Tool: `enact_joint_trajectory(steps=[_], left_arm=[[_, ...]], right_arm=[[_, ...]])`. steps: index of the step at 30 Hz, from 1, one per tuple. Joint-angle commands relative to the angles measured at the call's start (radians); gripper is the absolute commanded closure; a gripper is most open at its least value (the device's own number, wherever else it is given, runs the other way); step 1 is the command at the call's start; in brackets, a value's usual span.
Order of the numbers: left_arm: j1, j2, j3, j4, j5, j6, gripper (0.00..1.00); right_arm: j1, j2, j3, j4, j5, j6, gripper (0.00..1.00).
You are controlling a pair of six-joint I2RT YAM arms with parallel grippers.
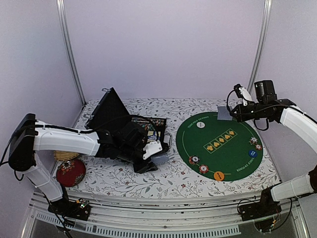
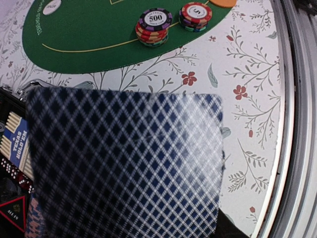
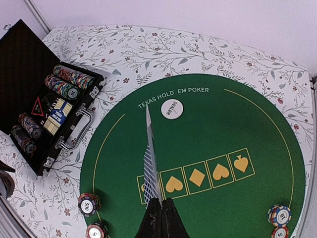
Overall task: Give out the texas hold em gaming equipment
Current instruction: Distribute the poker card in the big blind area.
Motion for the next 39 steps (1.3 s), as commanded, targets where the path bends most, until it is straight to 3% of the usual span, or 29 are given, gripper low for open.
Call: enact_joint_trajectory(steps=[1,7,11,17,22,31,39], left_arm=[[0.022,-0.035,0.013,0.017,0.015,0.008,0.48],[0.024,-0.037,0.009,0.02,0.011,0.008,0.48],[0.024,-0.033,0.0,0.036,0.018,0.009,0.48],[0.026,-0.025,-0.003,0.036,0.019,0.007,0.48],[0.026,-0.023,-0.008,0.043,0.017,0.013,0.48],[0.027,-0.028,-0.012,0.042,0.007,0.012,0.48],[0.03,-0.034,-0.018,0.041,0.0,0.011,0.48]], right_arm=[[-0.018,-0.023,-0.008,-0.061,-0.056,0.045,0.98],[-0.036,0.04,-0.032,-0.206,-0.205,0.169,0.98],[-0.035,0.037,-0.107,-0.192,-0.305,0.22,0.98],[-0.036,0.074,-0.055,-0.312,-0.232,0.202,0.98],[-0.035,0.09,0.042,-0.363,-0.135,0.104,0.98],[0.036,0.051,0.098,-0.341,-0.179,-0.255,0.98],[0.367,0.194,0.103,-0.428,-0.394,-0.438,0.98]])
